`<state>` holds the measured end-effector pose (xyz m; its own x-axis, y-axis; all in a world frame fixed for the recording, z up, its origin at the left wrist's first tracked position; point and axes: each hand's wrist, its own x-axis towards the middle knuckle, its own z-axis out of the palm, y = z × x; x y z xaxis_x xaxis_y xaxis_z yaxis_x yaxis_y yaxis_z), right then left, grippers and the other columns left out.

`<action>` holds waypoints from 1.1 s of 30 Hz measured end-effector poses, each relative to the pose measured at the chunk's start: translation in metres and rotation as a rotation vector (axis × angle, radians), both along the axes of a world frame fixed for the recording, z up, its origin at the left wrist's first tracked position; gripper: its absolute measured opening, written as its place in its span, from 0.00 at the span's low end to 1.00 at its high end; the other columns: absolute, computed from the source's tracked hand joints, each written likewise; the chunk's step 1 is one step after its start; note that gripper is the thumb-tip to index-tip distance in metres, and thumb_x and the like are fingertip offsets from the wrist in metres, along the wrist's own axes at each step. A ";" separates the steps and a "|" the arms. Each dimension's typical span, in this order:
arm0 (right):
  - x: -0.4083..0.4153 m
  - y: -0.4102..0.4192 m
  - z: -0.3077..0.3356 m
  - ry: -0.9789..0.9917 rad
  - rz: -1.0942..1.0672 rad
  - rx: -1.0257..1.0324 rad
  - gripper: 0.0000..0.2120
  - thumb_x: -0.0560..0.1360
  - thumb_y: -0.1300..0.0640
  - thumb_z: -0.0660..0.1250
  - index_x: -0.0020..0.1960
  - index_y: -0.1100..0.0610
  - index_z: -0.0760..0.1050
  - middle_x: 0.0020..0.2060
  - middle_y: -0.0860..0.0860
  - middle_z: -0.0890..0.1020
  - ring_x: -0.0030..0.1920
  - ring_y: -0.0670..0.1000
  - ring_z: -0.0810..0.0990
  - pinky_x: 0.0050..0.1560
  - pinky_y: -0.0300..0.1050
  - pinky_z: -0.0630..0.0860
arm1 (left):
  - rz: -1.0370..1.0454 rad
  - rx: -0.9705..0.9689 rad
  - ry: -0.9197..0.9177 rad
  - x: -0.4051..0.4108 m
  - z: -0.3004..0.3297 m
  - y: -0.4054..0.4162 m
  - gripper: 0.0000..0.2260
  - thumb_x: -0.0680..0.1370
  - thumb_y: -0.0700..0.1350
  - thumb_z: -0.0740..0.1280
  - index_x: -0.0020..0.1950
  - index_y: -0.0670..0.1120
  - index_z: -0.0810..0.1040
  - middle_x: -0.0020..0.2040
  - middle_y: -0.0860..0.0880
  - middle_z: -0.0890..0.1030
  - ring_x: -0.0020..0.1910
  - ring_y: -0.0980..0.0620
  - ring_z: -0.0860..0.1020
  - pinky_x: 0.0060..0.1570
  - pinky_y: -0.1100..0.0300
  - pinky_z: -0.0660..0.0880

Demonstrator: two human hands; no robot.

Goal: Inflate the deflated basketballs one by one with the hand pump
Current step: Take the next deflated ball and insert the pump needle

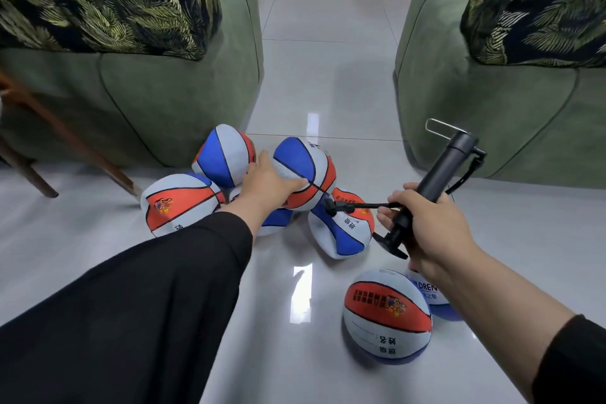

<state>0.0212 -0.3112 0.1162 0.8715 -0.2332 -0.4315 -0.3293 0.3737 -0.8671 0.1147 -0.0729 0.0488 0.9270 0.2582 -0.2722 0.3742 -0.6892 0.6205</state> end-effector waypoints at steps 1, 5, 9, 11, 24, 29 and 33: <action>0.003 -0.001 -0.001 0.005 -0.003 0.008 0.11 0.76 0.69 0.69 0.54 0.59 0.72 0.44 0.59 0.78 0.36 0.55 0.82 0.52 0.52 0.83 | 0.029 -0.019 0.017 0.005 -0.003 -0.006 0.52 0.71 0.61 0.78 0.83 0.45 0.52 0.76 0.41 0.66 0.75 0.39 0.67 0.71 0.45 0.70; 0.013 -0.004 -0.005 0.020 -0.005 0.031 0.12 0.75 0.69 0.70 0.56 0.59 0.72 0.43 0.58 0.78 0.37 0.56 0.82 0.54 0.55 0.83 | 0.132 -0.186 0.069 0.030 -0.029 -0.015 0.60 0.55 0.72 0.77 0.80 0.47 0.59 0.73 0.44 0.71 0.72 0.39 0.72 0.69 0.45 0.74; 0.018 -0.007 -0.007 0.025 0.023 0.037 0.12 0.75 0.69 0.69 0.55 0.59 0.72 0.43 0.59 0.77 0.36 0.56 0.80 0.54 0.55 0.83 | 0.191 -0.252 0.063 0.033 -0.032 -0.021 0.53 0.64 0.64 0.82 0.78 0.45 0.58 0.72 0.43 0.70 0.70 0.40 0.72 0.67 0.46 0.73; 0.020 -0.008 -0.007 0.027 0.029 0.044 0.11 0.75 0.69 0.69 0.55 0.59 0.72 0.43 0.59 0.77 0.36 0.56 0.80 0.54 0.54 0.83 | 0.200 -0.239 0.056 0.030 -0.028 -0.024 0.48 0.69 0.59 0.81 0.76 0.42 0.56 0.71 0.42 0.71 0.70 0.40 0.72 0.66 0.47 0.73; 0.019 -0.004 0.039 0.000 -0.110 0.158 0.06 0.79 0.60 0.68 0.50 0.57 0.70 0.43 0.58 0.83 0.33 0.55 0.81 0.53 0.58 0.82 | 0.044 -0.204 -0.196 -0.001 0.031 -0.008 0.29 0.72 0.55 0.80 0.64 0.47 0.70 0.58 0.48 0.80 0.56 0.45 0.79 0.52 0.52 0.77; 0.007 0.004 0.087 -0.086 -0.173 0.396 0.08 0.79 0.64 0.68 0.52 0.60 0.68 0.39 0.61 0.81 0.30 0.57 0.83 0.47 0.55 0.85 | -0.041 -0.275 -0.295 -0.049 0.092 -0.016 0.21 0.74 0.50 0.79 0.59 0.50 0.72 0.51 0.57 0.80 0.48 0.61 0.79 0.36 0.71 0.72; -0.018 0.014 0.117 -0.121 -0.122 0.388 0.10 0.78 0.67 0.68 0.50 0.60 0.67 0.33 0.58 0.79 0.28 0.56 0.81 0.35 0.49 0.83 | -0.095 -0.322 -0.339 -0.102 0.138 -0.029 0.18 0.74 0.49 0.79 0.56 0.52 0.73 0.49 0.58 0.81 0.44 0.64 0.79 0.33 0.73 0.72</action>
